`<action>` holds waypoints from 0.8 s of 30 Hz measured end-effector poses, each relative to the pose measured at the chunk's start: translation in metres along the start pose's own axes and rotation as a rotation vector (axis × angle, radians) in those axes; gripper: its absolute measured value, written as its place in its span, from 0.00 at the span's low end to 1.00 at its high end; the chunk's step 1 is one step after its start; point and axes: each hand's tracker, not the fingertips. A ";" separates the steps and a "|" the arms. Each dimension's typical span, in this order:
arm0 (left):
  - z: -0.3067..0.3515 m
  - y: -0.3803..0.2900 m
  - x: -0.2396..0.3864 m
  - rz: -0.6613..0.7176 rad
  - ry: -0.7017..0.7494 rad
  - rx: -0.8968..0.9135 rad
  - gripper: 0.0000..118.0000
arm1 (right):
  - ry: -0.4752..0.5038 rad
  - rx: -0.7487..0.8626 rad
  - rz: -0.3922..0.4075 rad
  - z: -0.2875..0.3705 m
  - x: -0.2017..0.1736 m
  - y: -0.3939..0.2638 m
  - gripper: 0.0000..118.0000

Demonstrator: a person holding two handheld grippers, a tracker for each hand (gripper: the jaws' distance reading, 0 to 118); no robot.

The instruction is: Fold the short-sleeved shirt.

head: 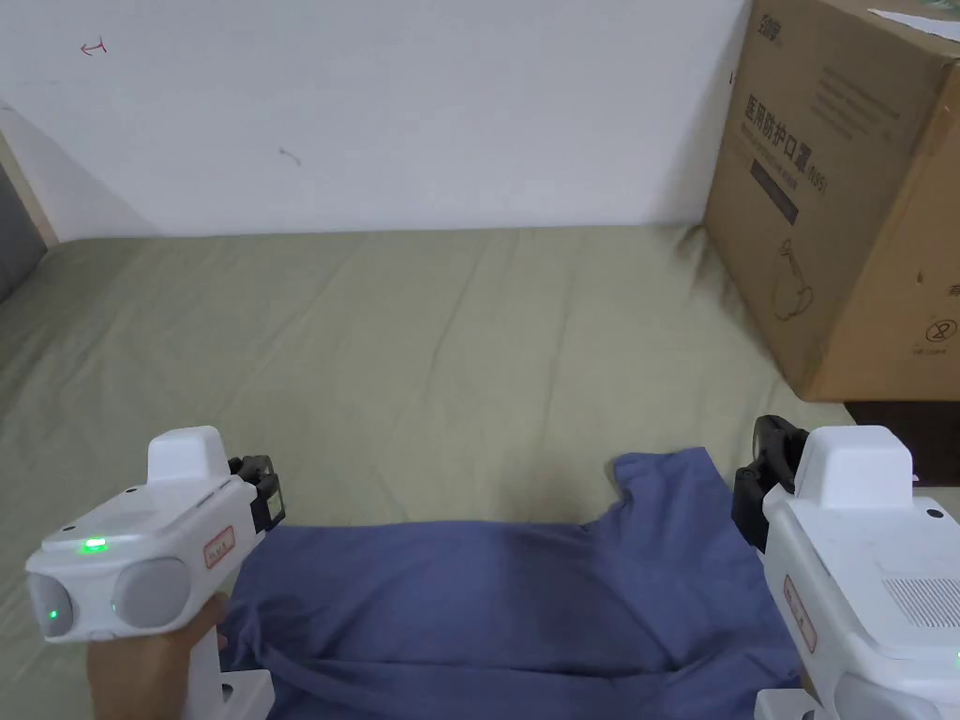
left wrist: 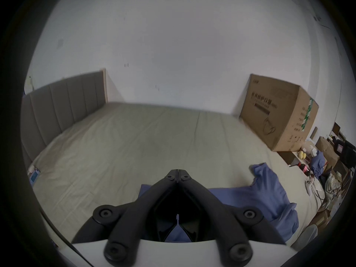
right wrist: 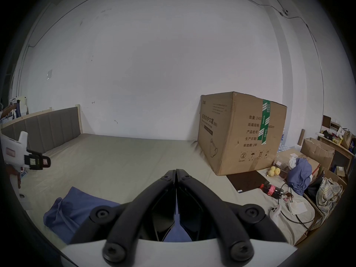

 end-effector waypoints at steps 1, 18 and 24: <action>-0.019 0.002 -0.008 0.017 -0.009 -0.047 0.00 | 0.003 -0.008 0.004 -0.007 -0.001 -0.001 0.00; -0.198 -0.028 -0.067 0.043 0.089 -0.521 0.90 | 0.014 -0.148 0.023 -0.095 -0.005 -0.026 0.00; -0.217 -0.049 -0.065 0.007 0.087 -0.580 0.41 | 0.007 -0.201 0.001 -0.107 0.000 -0.040 0.00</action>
